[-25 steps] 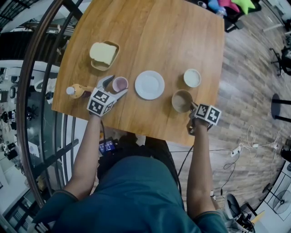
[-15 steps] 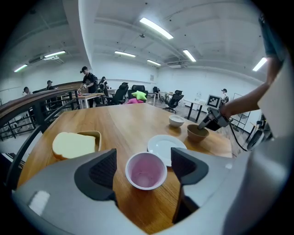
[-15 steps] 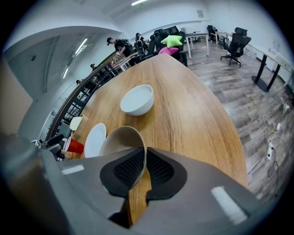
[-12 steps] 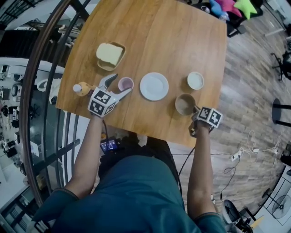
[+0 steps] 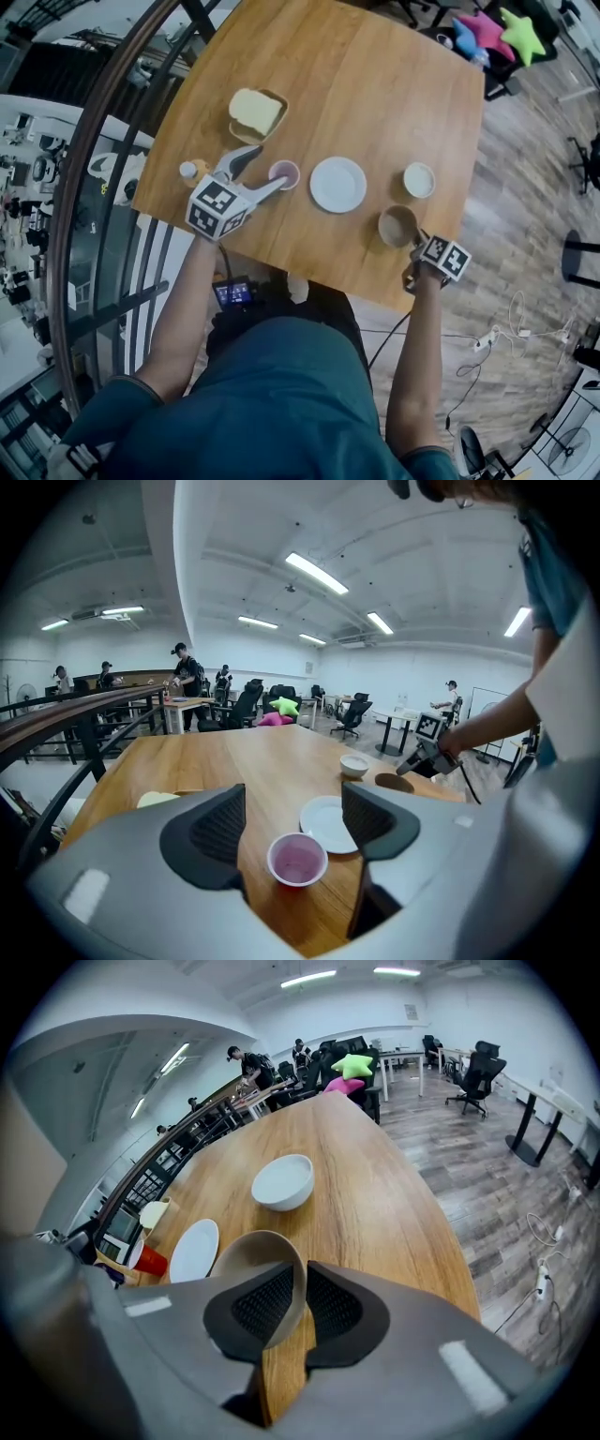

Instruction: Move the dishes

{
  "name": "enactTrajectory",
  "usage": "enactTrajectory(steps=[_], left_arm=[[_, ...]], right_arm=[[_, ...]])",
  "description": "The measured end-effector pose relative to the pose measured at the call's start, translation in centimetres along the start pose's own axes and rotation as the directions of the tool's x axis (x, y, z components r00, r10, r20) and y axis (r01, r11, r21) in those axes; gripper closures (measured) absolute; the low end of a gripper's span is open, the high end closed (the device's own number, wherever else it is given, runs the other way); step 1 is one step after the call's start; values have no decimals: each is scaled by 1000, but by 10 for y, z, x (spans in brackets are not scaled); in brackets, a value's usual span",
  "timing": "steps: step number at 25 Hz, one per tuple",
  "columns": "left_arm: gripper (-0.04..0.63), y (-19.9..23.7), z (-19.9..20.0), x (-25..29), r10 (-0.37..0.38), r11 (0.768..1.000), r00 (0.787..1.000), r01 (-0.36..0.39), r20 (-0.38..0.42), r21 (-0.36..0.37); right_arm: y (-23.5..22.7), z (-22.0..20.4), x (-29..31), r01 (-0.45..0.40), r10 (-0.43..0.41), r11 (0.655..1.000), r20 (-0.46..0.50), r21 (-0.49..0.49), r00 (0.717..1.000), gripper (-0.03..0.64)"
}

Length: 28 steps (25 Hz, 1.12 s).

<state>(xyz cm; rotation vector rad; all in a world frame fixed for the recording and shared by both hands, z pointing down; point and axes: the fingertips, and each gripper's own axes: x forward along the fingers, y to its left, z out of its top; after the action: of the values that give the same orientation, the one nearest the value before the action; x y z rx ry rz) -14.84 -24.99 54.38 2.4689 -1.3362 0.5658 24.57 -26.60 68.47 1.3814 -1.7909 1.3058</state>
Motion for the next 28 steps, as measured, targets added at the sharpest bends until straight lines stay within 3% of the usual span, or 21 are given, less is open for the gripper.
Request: enactTrajectory(steps=[5, 9, 12, 15, 19, 23, 28], left_arm=[[300, 0, 23, -20, 1, 1000, 998, -1, 56, -4], [324, -2, 40, -38, -7, 1000, 996, 6, 91, 2], [342, -4, 54, -52, -12, 1000, 992, 11, 122, 7], [360, -7, 69, -65, -16, 1000, 987, 16, 160, 5], [364, -9, 93, -82, -22, 1000, 976, 26, 219, -15], [364, -16, 115, -91, -39, 999, 962, 42, 271, -8], [362, -29, 138, -101, -70, 997, 948, 61, 310, 40]], right_arm=[[3, 18, -24, 46, -42, 999, 98, -30, 994, 586], [19, 44, -58, 70, -51, 995, 262, -64, 964, 586], [48, 66, -91, 49, 1, 991, 378, -122, 926, 586], [91, 84, -123, -20, 120, 976, 461, -217, 879, 588], [161, 98, -166, -106, 307, 919, 519, -381, 797, 588], [230, 99, -208, -149, 478, 823, 526, -548, 704, 588], [289, 84, -236, -146, 539, 750, 468, -645, 701, 589]])
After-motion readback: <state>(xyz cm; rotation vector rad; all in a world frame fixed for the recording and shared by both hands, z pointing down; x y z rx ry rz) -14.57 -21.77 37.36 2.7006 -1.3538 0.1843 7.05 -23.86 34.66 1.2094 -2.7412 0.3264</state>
